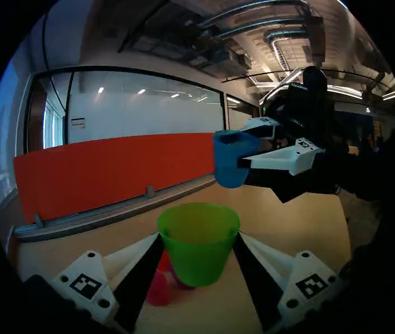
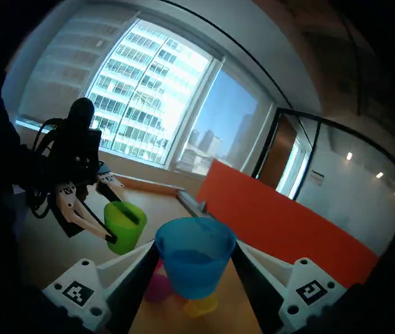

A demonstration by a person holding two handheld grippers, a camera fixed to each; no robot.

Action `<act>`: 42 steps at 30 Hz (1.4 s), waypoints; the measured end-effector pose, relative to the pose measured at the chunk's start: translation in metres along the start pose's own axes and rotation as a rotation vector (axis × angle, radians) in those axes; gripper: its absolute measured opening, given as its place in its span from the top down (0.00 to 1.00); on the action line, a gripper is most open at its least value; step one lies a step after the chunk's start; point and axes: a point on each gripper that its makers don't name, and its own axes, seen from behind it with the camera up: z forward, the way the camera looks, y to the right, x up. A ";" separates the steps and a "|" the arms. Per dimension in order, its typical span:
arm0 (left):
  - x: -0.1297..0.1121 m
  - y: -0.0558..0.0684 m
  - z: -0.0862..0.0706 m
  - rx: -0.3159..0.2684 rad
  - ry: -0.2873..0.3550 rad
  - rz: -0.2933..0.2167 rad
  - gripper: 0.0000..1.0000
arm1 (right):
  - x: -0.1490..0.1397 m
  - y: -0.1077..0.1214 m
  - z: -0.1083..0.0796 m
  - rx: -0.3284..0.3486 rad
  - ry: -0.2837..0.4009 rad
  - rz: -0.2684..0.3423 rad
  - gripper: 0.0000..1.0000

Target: Pour water

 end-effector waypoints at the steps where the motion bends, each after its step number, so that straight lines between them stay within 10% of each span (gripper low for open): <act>1: 0.000 0.000 0.000 -0.001 0.001 0.000 0.16 | 0.003 0.001 0.001 -0.002 0.003 -0.010 0.10; 42: 0.008 0.021 0.008 -0.046 0.011 0.013 0.16 | 0.061 0.032 0.032 -0.019 0.037 -0.435 0.10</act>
